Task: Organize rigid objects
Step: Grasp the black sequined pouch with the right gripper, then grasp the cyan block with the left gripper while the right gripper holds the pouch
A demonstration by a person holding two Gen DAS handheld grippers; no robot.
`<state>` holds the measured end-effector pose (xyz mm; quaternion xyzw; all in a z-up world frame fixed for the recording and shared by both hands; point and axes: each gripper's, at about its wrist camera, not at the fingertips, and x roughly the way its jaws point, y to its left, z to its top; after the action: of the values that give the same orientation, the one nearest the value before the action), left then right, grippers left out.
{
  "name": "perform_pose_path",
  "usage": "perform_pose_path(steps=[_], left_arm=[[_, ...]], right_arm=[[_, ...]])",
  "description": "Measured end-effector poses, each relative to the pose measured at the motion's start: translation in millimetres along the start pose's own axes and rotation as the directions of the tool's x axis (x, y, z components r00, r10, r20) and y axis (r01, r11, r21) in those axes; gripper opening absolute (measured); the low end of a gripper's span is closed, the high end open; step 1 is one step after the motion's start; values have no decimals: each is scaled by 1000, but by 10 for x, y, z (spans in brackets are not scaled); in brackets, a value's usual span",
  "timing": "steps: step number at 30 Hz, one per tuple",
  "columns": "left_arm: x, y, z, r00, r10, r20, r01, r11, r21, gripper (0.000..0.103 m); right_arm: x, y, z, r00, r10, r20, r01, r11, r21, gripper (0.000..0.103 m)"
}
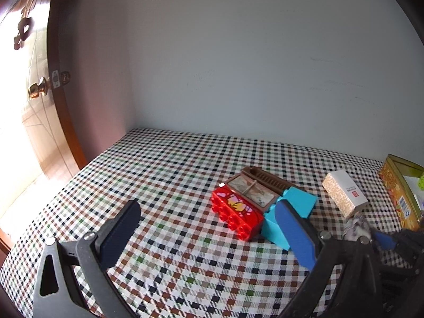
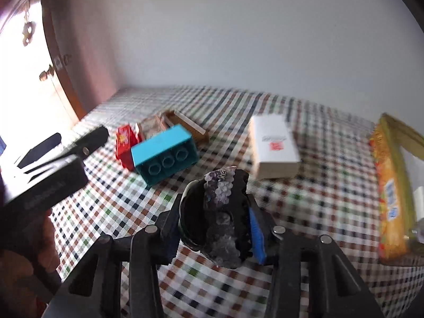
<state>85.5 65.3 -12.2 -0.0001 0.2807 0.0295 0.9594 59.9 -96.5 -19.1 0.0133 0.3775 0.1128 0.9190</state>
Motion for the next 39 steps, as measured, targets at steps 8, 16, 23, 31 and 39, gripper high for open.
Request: perform_pose_path(steps=[8, 16, 23, 31, 39], left_arm=[[-53, -170, -19, 997, -77, 31, 75, 994, 79, 102], [36, -411, -3, 983, -178, -39, 182, 968, 174, 69], [257, -672, 19, 959, -242, -145, 269, 940, 209, 52], [404, -860, 64, 956, -244, -165, 278, 933, 230, 20], [272, -636, 10, 938, -302, -170, 329, 929, 168, 24]], right_arm=[[-577, -248, -168, 978, -85, 189, 83, 996, 17, 46], [-663, -314, -187, 967, -117, 228, 110, 993, 44, 46], [-611, -291, -173, 969, -117, 216, 106, 993, 61, 46], [-579, -351, -164, 976, -104, 191, 88, 992, 91, 46], [-560, -360, -149, 978, -101, 184, 83, 991, 101, 46]])
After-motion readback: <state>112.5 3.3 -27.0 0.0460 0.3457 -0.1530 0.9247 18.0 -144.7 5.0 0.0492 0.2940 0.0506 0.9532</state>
